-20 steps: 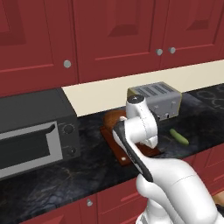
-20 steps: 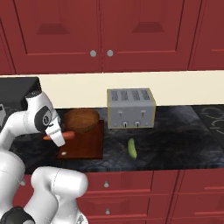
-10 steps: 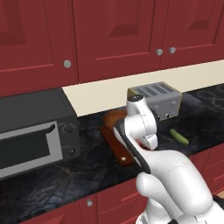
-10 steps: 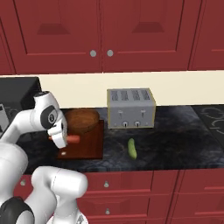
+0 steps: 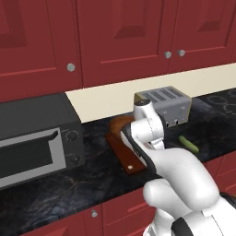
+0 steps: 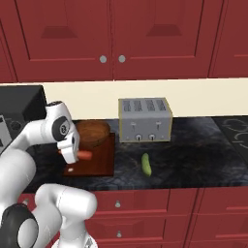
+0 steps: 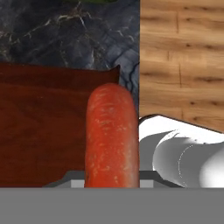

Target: Place the two vegetables and bowl onto the tray for setting up a vegetable dip station.

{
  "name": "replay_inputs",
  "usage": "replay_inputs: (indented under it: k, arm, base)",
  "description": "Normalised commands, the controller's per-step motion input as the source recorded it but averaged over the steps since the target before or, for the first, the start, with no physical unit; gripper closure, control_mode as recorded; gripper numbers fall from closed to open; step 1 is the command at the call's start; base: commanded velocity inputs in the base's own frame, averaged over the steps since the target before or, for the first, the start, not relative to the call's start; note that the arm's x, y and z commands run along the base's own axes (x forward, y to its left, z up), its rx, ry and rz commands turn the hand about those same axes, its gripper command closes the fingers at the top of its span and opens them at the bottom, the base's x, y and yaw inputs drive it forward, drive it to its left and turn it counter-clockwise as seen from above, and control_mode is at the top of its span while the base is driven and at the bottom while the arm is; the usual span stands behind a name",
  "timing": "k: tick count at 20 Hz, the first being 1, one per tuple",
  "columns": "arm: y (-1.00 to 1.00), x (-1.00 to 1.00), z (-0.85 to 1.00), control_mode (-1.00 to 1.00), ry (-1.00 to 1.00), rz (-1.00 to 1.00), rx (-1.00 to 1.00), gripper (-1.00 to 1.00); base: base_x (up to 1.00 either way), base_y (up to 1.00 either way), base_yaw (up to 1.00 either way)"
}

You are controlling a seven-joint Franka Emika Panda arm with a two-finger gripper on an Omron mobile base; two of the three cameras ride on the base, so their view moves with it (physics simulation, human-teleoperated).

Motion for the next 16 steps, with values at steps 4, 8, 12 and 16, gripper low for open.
replay_inputs:
  k: [4, 8, 12, 16]
  arm:
    - [0.0, 0.08, -0.19, -1.0, 0.0, 0.0, 0.0, 1.0]
    - [-0.01, 0.11, -0.16, -1.0, 0.0, 0.0, 0.0, 1.0]
    - [-0.01, 0.16, -0.13, -1.0, 0.0, 0.0, 0.0, 1.0]
    - [0.0, 0.11, -0.13, -1.0, 0.0, 0.0, 0.0, 1.0]
  base:
    - [0.0, 0.0, 0.0]
    - [0.0, 0.0, 0.0]
    - [0.0, 0.0, 0.0]
    - [0.0, 0.0, 0.0]
